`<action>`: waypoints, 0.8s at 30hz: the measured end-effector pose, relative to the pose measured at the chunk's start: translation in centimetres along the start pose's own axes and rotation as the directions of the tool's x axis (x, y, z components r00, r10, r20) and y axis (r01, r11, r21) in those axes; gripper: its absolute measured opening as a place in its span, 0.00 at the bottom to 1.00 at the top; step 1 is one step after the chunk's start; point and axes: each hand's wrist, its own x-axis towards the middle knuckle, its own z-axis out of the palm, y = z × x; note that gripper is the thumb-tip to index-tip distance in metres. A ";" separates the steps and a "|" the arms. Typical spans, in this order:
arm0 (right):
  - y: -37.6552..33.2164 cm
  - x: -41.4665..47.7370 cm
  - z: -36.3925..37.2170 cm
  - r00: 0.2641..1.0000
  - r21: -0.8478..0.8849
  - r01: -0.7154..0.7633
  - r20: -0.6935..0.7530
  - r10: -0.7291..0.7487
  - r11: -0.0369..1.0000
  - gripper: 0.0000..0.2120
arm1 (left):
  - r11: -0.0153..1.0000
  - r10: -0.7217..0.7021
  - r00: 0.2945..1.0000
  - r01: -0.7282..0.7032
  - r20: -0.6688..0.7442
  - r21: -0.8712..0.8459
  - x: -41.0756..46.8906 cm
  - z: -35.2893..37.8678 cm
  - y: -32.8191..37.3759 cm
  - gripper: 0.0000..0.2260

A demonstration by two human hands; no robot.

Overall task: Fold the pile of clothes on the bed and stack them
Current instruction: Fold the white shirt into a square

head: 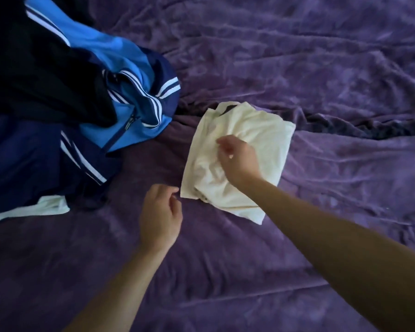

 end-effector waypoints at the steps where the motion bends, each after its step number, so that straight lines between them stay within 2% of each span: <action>1: 1.4 -0.2 -0.9 0.980 -0.124 0.138 -0.125 -0.153 0.983 0.15 | 0.996 0.089 0.996 -0.089 -0.006 0.030 0.3 0.5 0.9 0.10; 2: 2.7 -0.2 -2.1 0.944 -0.267 0.225 -0.176 -0.277 0.937 0.16 | 0.979 0.196 0.981 -0.196 0.009 0.063 0.8 1.2 2.1 0.11; 3: 3.9 0.2 -3.2 0.926 -0.415 0.255 -0.157 -0.344 0.873 0.18 | 0.946 0.305 0.952 -0.307 0.041 0.105 1.4 2.2 3.4 0.12; 5: 5.9 1.8 -4.6 0.948 -0.633 0.243 -0.006 -0.319 0.735 0.23 | 0.874 0.416 0.896 -0.441 0.155 0.204 2.6 4.6 5.3 0.16; 7: 7.4 4.1 -5.0 0.952 -0.721 0.293 0.156 -0.264 0.628 0.26 | 0.867 0.313 0.899 -0.402 0.307 0.294 3.5 6.8 5.1 0.22; 9: 8.8 6.4 -5.0 0.950 -0.757 0.313 0.249 -0.190 0.573 0.31 | 0.865 0.170 0.896 -0.335 0.411 0.372 3.9 8.1 2.9 0.26; 11: 10.0 8.4 -5.1 0.963 -0.773 0.257 0.251 -0.093 0.579 0.35 | 0.844 0.136 0.876 -0.347 0.462 0.410 4.0 8.3 1.1 0.29; 14: 11.2 10.4 -6.6 0.984 -0.760 0.121 0.176 0.023 0.639 0.36 | 0.837 0.122 0.851 -0.364 0.510 0.408 5.2 7.3 1.6 0.27; 17: 11.8 11.0 -9.0 1.000 -0.668 0.006 -0.001 -0.009 0.744 0.35 | 0.846 0.285 0.910 -0.387 0.302 0.366 8.2 5.7 4.4 0.18; 18: 11.9 10.9 -9.7 0.997 -0.605 -0.027 -0.075 -0.024 0.796 0.34 | 0.847 0.338 0.915 -0.398 0.221 0.354 9.9 5.7 5.5 0.18; 20: 12.0 10.4 -10.6 0.990 -0.476 -0.068 -0.143 -0.001 0.877 0.35 | 0.887 0.326 0.923 -0.374 0.206 0.272 14.2 6.0 7.9 0.28; 22: 11.8 9.7 -10.7 0.994 -0.427 -0.075 -0.105 0.032 0.901 0.38 | 0.928 0.197 0.909 -0.293 0.367 0.228 18.4 7.2 10.3 0.42; 24: 11.3 9.2 -10.6 0.998 -0.444 -0.058 -0.032 0.049 0.894 0.38 | 0.898 0.132 0.848 -0.322 0.514 0.301 20.8 8.4 12.0 0.51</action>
